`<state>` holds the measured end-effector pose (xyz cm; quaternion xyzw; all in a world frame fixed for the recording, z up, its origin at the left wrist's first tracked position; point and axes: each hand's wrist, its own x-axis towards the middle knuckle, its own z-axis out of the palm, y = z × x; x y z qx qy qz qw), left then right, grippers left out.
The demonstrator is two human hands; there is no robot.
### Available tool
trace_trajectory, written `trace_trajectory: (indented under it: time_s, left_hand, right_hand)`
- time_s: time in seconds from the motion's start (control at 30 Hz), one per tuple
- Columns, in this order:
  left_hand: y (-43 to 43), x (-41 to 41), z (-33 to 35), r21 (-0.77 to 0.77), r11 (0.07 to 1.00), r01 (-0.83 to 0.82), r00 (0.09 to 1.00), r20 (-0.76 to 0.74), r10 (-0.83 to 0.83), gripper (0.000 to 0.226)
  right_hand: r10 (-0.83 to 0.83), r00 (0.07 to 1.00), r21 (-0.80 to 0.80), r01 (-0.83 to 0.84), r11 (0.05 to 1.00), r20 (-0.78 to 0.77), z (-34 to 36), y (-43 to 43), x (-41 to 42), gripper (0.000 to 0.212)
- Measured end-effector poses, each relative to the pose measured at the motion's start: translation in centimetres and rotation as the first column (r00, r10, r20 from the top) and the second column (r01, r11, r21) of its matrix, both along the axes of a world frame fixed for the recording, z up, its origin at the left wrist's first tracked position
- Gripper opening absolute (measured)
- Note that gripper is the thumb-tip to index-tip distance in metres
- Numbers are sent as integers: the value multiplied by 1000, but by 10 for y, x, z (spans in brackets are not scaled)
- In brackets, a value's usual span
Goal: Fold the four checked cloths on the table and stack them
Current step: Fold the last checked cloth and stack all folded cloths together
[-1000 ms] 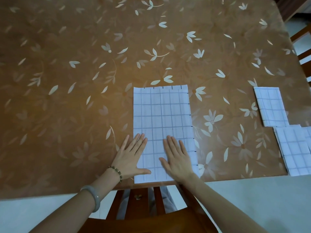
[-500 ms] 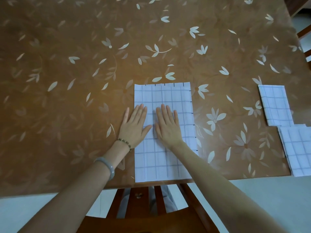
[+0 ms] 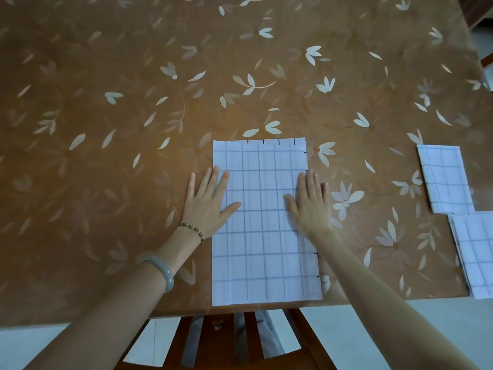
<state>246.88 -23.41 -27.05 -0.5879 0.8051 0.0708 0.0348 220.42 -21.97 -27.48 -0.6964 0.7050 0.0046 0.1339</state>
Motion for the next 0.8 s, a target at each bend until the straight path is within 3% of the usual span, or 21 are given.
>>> trace_trajectory:
  time_s: [0.2, 0.43, 0.8]
  left_hand:
    - [-54, -20, 10, -50, 998, 34, 999, -8, -34, 71]
    - [-63, -21, -14, -7, 1000, 9, 999, 44, -8, 74]
    - [-64, -17, -7, 57, 998, -39, 998, 55, 36, 73]
  right_hand:
    - [131, 983, -99, -118, 988, 128, 13, -57, 56, 59]
    - [278, 959, -41, -276, 960, 53, -8, -80, 72, 62]
    - [83, 996, -7, -83, 997, -30, 1, -84, -9, 69]
